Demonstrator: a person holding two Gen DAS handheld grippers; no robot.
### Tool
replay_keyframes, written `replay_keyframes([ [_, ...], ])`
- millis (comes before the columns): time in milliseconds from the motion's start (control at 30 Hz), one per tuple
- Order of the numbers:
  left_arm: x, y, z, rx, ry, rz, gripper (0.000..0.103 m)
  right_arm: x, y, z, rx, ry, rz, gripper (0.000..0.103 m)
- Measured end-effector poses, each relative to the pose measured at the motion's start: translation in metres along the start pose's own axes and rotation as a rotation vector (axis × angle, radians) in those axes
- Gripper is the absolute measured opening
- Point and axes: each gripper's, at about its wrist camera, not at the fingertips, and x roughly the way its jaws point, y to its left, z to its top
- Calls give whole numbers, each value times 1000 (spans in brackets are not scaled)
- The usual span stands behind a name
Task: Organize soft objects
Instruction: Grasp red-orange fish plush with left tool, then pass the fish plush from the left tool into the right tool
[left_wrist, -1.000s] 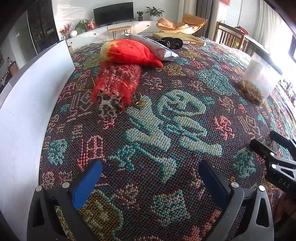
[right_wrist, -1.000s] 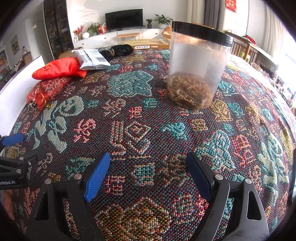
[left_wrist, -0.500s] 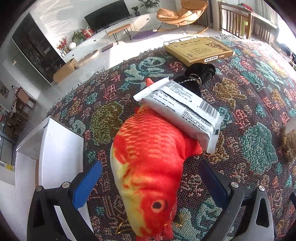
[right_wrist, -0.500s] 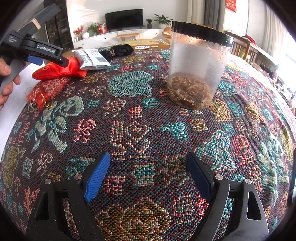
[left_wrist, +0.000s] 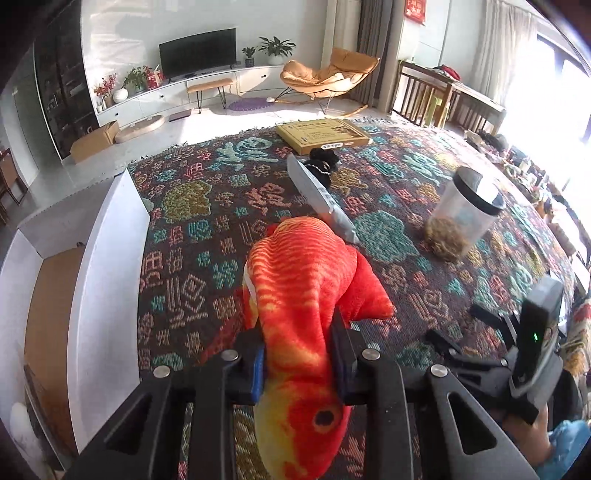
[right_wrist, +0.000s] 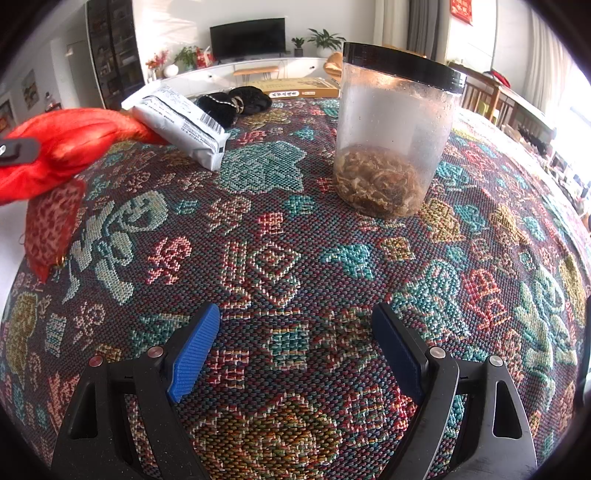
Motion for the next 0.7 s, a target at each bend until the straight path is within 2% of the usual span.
replay_keyframes([
  [100,-18,-17,-51,36,-9,-16,45,0,0,0,0,0,0,87],
  [133,-18,-23,-66,50,-12,-33,57,0,0,0,0,0,0,87],
  [200,-11,-36,-87,102,-6,-40,72,0,0,0,0,-1,0,87],
  [267,1,-50,-102,150,14,-24,74,0,1,0,1,-1,1,87],
  [333,12,-55,-113,156,32,2,75,1,1,0,1,-1,1,87],
  [400,14,-55,-119,139,24,-1,81,0,1,0,1,-1,1,87],
  [567,-3,-39,-123,53,-19,-54,82,-5,-5,-1,42,-31,36,85],
  [633,-18,-29,-122,6,-51,-82,82,-21,-16,-2,125,-86,145,86],
  [700,-40,-17,-121,-39,-106,-95,82,-45,-16,-7,179,-126,317,86],
])
